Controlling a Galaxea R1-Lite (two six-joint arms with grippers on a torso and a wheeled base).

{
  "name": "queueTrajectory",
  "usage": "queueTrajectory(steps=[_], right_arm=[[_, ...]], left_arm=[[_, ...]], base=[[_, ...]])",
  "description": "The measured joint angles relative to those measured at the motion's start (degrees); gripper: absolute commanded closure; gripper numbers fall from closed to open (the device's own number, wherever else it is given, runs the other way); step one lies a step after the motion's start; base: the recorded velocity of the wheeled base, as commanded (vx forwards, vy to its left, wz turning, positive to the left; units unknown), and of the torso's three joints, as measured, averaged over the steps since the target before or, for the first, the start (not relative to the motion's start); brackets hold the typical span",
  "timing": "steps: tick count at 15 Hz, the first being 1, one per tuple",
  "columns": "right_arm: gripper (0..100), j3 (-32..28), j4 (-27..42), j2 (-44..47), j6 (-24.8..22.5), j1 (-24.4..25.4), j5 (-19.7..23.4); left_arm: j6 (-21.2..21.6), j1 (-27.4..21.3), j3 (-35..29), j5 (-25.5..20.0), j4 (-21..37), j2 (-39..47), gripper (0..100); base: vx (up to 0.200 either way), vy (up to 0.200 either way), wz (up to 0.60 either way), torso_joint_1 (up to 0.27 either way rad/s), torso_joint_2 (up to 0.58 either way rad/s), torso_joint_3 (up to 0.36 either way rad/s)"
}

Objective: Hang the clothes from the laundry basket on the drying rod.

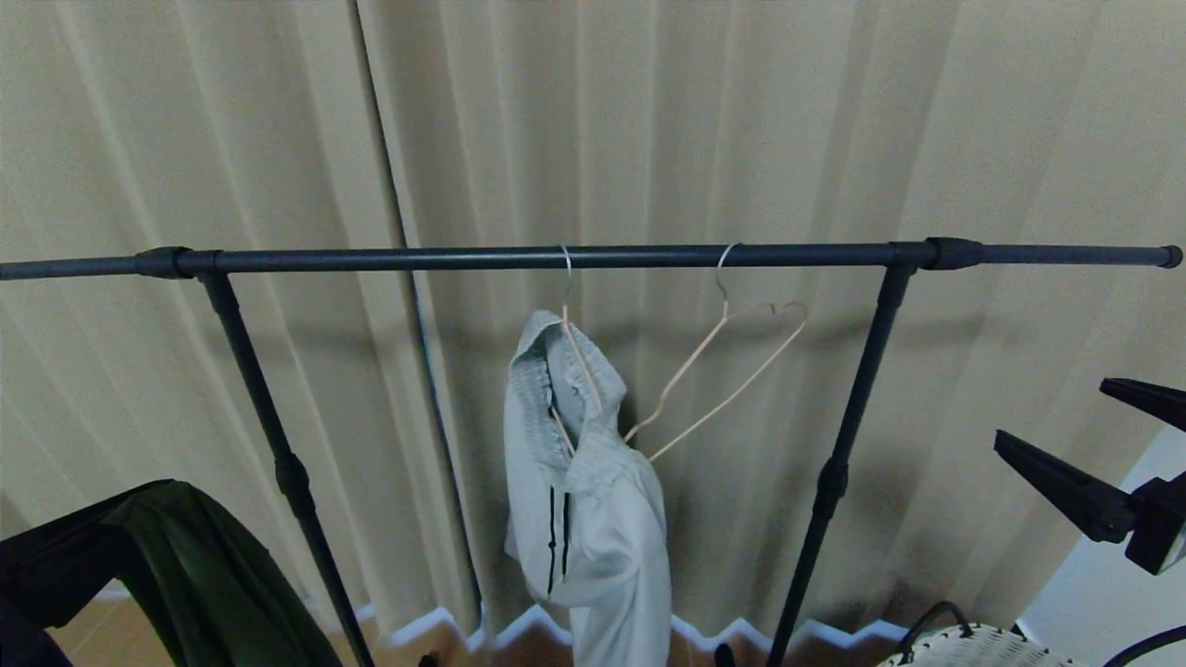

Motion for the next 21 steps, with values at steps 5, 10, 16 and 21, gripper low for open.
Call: queueTrajectory(steps=[5, 10, 16, 21], right_arm=[[0, -0.05, -0.18, 0.52, -0.09, 0.02, -0.15], [0, 1.63, -0.76, 1.07, -3.38, 0.09, 0.21], [0, 3.6, -0.07, 1.45, -3.64, 0.29, 0.38], [0, 2.33, -0.79, 7.38, 2.1, 1.6, -0.06]], left_arm=[[0.06, -0.02, 0.41, -0.02, -0.06, -0.2, 100], [0.04, 0.0, 0.68, 0.0, -0.11, -0.27, 100], [-0.07, 0.11, 0.72, 0.11, -0.09, -0.18, 100], [0.06, 4.38, 0.2, 0.02, -0.04, 0.12, 100]], base=[[0.0, 0.0, 0.0, 0.0, 0.0, 0.0], [0.0, 0.0, 0.0, 0.0, 0.0, 0.0], [0.0, 0.0, 0.0, 0.0, 0.0, 0.0], [0.0, 0.0, 0.0, 0.0, 0.0, 0.0]])
